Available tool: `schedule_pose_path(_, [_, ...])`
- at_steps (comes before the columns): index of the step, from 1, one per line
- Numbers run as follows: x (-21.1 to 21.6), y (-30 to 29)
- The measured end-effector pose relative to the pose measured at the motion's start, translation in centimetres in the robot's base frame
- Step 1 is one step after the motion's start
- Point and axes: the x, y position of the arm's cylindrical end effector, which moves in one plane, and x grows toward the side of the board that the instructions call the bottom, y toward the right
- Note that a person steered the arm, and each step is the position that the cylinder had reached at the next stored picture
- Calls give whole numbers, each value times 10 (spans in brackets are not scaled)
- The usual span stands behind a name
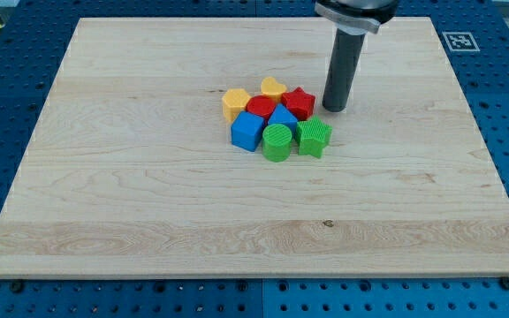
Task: Move the green star closer to green circle
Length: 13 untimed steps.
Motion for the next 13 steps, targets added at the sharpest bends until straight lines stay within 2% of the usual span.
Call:
schedule_pose_path(1, [1,-6])
schedule_pose_path(2, [8,54])
schedule_pose_path(3, [47,86])
schedule_pose_path(4, [88,74])
schedule_pose_path(5, [93,39])
schedule_pose_path(7, [86,-12])
schedule_pose_path(9, [76,-2])
schedule_pose_path(10, [53,-3])
schedule_pose_path(13, [52,0])
